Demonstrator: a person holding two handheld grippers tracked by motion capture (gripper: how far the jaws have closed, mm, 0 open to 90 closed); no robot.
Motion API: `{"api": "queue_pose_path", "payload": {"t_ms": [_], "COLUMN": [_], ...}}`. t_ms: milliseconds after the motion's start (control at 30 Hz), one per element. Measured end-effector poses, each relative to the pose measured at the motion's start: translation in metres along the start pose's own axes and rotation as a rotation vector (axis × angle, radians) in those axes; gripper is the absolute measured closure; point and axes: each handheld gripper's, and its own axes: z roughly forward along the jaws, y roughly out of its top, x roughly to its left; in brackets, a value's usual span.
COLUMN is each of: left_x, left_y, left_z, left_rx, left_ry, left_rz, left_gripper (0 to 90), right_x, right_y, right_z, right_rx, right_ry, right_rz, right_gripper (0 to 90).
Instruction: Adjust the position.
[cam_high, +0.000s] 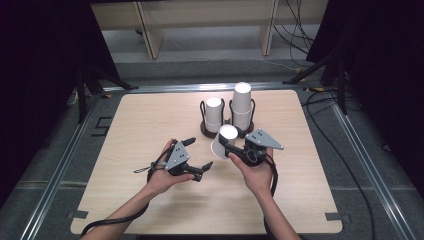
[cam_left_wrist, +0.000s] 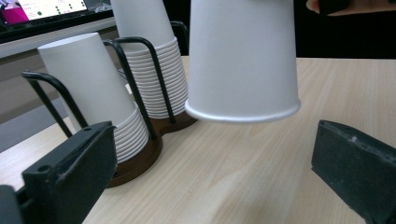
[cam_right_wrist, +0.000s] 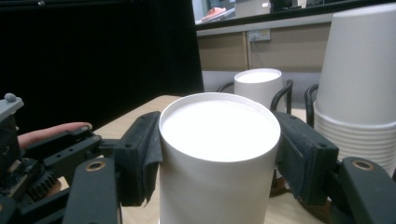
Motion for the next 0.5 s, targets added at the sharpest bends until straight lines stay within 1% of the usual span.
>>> {"api": "queue_pose_path", "payload": {"t_ms": [33,67,100,133,167,200,267,300,333,367,400,467,500], "left_x": [-0.001,-0.003,-0.003,-0.003,-0.004,-0.004,-0.004,-0.004,-0.004,-0.004,-0.004,-0.004,-0.004], "left_y": [0.001,0.001,0.001,0.001,0.002,0.002,0.003,0.003,0.003,0.004,0.003,0.002,0.002], "left_z": [0.000,0.001,0.001,0.001,0.001,0.002,0.002,0.002,0.002,0.003,0.004,0.006,0.007], "left_rx": [0.001,0.002,0.002,0.005,0.001,0.002,-0.003,-0.004,-0.004,-0.006,-0.009,-0.003,0.002], "left_ry": [-0.006,-0.007,-0.007,-0.007,-0.004,-0.002,-0.003,-0.002,-0.002,0.000,-0.001,-0.003,-0.006], "left_rz": [0.009,0.022,0.022,0.028,0.020,0.022,0.024,0.024,0.024,0.023,0.022,0.022,0.023], "left_gripper": [0.0,0.0,0.0,0.0,0.0,0.0,0.0,0.0,0.0,0.0,0.0,0.0,0.0], "right_x": [0.001,0.000,0.000,0.001,0.001,0.001,0.001,0.000,-0.001,-0.003,-0.004,-0.009,-0.011], "right_y": [-0.001,-0.002,-0.002,-0.002,-0.002,-0.002,-0.002,-0.002,-0.002,-0.003,-0.003,-0.003,-0.004], "right_z": [0.000,0.001,0.001,0.000,0.000,0.000,-0.001,0.000,0.000,0.001,0.000,0.000,0.000], "right_rx": [0.003,-0.001,-0.001,-0.007,-0.012,-0.015,-0.014,-0.021,-0.025,-0.024,-0.027,-0.030,-0.022], "right_ry": [0.003,-0.006,-0.006,-0.013,-0.003,-0.017,-0.019,-0.016,-0.027,-0.030,-0.024,-0.037,-0.036], "right_rz": [0.012,0.010,0.010,0.027,0.048,0.059,0.089,0.112,0.117,0.132,0.159,0.184,0.208], "right_gripper": [36.0,36.0,36.0,36.0,36.0,36.0,36.0,36.0,36.0,36.0,35.9,35.9,35.9]}}
